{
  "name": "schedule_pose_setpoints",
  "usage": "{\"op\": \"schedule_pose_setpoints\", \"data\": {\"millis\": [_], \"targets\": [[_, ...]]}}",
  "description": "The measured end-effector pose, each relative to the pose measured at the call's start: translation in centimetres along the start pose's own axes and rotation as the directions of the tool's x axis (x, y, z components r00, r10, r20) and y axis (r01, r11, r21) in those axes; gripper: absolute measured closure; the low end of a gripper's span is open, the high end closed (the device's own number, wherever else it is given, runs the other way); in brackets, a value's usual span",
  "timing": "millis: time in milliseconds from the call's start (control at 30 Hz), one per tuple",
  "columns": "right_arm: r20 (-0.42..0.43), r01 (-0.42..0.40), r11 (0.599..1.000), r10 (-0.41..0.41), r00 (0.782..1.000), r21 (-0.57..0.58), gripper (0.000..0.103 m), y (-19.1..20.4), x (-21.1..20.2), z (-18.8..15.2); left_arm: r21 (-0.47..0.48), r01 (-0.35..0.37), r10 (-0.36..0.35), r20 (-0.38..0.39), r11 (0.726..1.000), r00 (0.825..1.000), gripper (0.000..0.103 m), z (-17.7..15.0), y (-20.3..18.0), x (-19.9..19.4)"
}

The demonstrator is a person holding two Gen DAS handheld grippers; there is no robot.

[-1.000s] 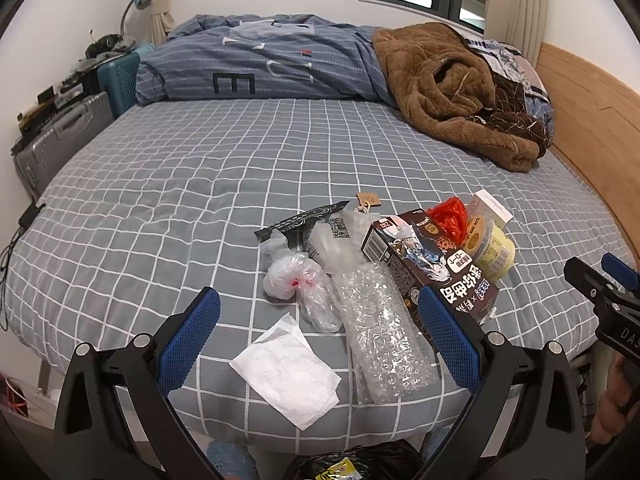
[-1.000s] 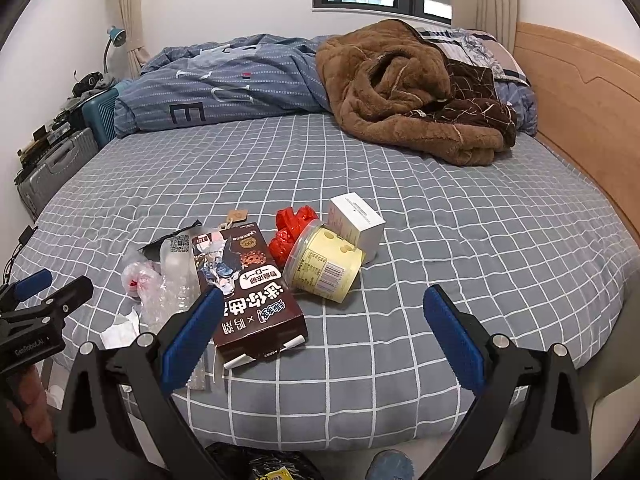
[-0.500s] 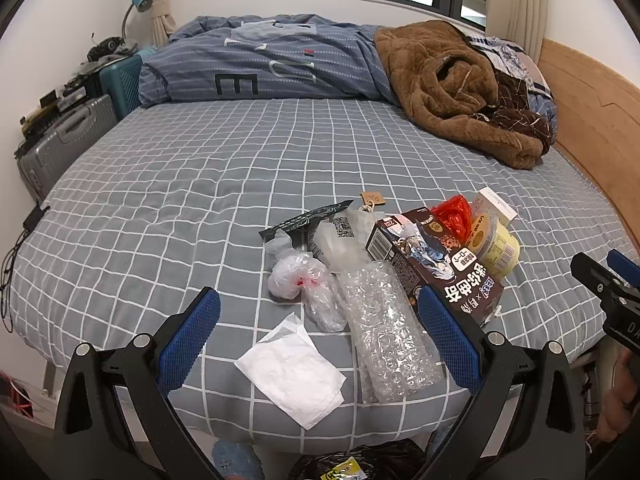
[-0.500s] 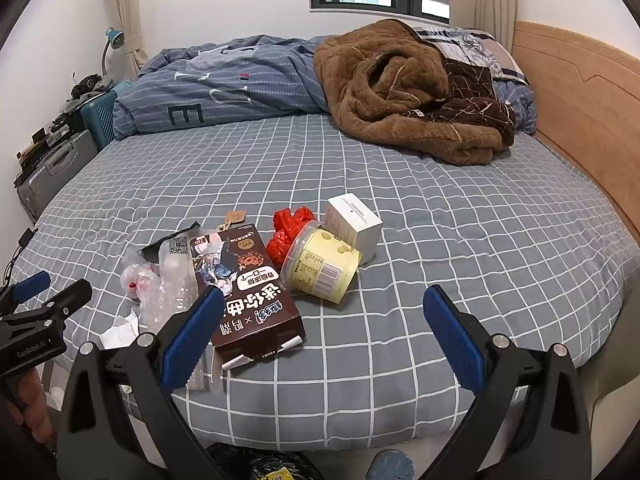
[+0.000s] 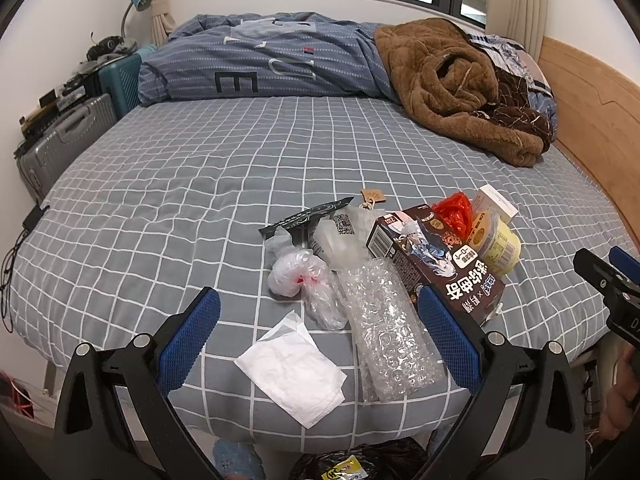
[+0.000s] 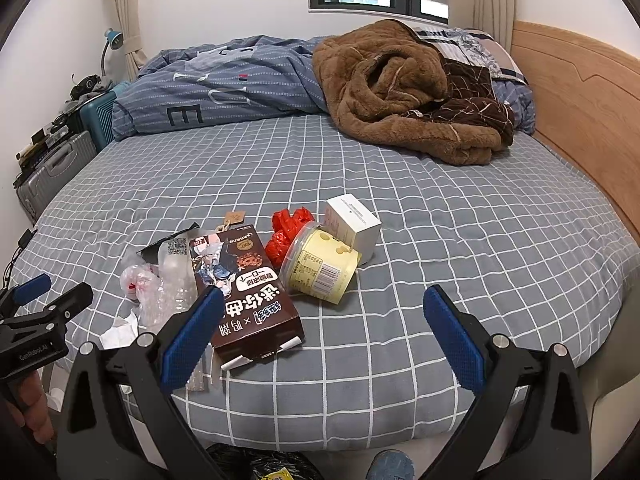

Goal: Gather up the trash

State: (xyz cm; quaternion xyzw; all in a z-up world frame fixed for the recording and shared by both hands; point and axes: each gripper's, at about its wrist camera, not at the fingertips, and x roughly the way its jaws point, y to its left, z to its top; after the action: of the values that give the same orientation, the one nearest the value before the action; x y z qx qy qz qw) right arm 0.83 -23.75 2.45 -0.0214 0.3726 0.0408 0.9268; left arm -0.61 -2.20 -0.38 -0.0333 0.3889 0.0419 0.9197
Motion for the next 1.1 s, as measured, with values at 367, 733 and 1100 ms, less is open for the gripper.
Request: {"op": "schedule_pose_setpoints", "data": {"millis": [367, 733, 1100], "targets": [[0.000, -0.001, 1.000, 0.001, 1.000, -0.002, 0.007, -0.1, 0.0, 0.1, 0.000, -0.001, 0.001, -0.003, 1.000, 1.000, 0.006, 0.0, 0.0, 0.1], [0.004, 0.007, 1.000, -0.007, 1.000, -0.013, 0.007, 0.0, 0.9, 0.9, -0.014, -0.027, 0.026, -0.039, 1.000, 0.999, 0.006, -0.5, 1.0, 1.0], [-0.079, 0.045, 0.999, -0.046, 0.996, -0.007, 0.007, 0.0, 7.2, 1.5, -0.052, -0.094, 0.083, -0.183, 0.994, 0.980, 0.006, -3.4, 3.4, 4.8]]}}
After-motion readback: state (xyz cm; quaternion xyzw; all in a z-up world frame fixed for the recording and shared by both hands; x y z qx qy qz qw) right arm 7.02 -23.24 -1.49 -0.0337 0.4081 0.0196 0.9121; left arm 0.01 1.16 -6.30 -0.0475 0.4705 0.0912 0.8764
